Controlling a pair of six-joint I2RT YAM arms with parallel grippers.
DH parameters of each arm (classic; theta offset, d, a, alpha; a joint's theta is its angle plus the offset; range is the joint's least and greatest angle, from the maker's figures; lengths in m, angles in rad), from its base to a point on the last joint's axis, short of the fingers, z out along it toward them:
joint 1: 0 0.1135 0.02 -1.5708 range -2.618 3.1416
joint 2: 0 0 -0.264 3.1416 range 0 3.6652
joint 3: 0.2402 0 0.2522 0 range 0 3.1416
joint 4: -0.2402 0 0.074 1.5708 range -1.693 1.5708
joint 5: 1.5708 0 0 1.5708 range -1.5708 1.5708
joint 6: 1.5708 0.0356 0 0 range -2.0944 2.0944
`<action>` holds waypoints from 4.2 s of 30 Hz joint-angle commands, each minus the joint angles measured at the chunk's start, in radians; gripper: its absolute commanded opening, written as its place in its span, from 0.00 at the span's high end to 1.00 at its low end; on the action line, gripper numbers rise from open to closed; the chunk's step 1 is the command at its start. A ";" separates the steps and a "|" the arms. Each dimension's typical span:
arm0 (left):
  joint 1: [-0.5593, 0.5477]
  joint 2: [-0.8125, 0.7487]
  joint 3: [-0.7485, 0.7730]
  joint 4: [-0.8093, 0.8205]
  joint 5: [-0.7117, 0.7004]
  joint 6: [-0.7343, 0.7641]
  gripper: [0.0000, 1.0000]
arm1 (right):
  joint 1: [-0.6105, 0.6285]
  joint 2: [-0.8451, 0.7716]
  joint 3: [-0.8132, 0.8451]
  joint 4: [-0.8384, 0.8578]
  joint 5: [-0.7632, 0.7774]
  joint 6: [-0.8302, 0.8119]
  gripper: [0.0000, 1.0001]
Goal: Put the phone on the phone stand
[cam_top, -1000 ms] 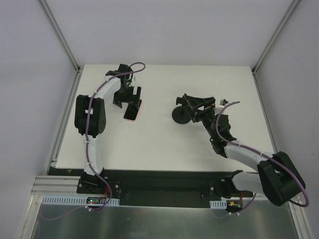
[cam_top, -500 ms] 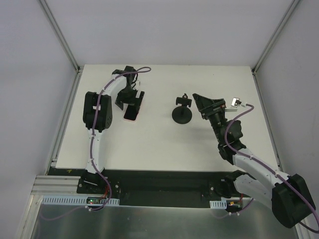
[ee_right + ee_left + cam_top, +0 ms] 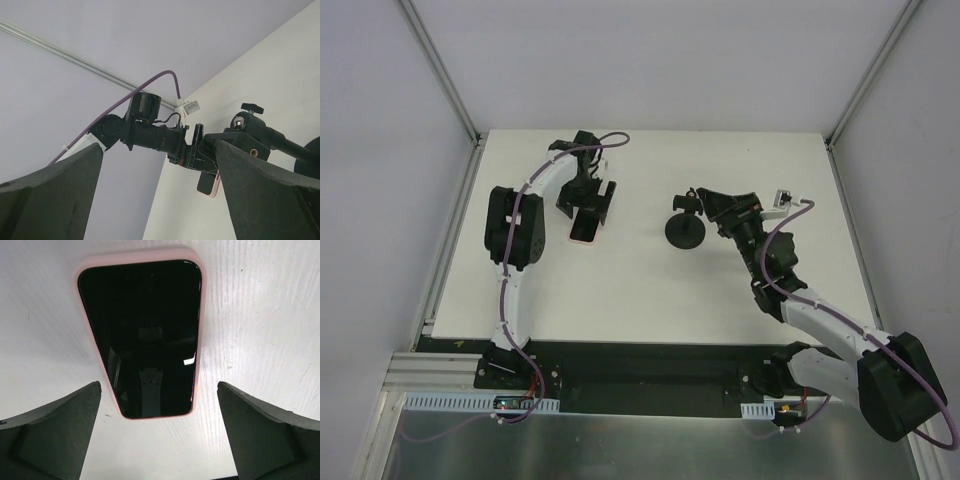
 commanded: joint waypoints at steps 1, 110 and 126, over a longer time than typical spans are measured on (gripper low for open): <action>-0.011 -0.021 -0.005 0.008 -0.008 -0.004 0.01 | 0.003 0.015 0.053 0.036 -0.027 -0.016 0.04; -0.081 -1.022 -0.594 0.742 0.463 -0.434 0.01 | 0.308 0.297 0.431 -0.136 -0.161 -0.847 0.99; -0.071 -1.023 -0.563 0.796 0.748 -0.322 0.23 | 0.095 0.113 0.314 0.013 -0.582 -0.679 0.99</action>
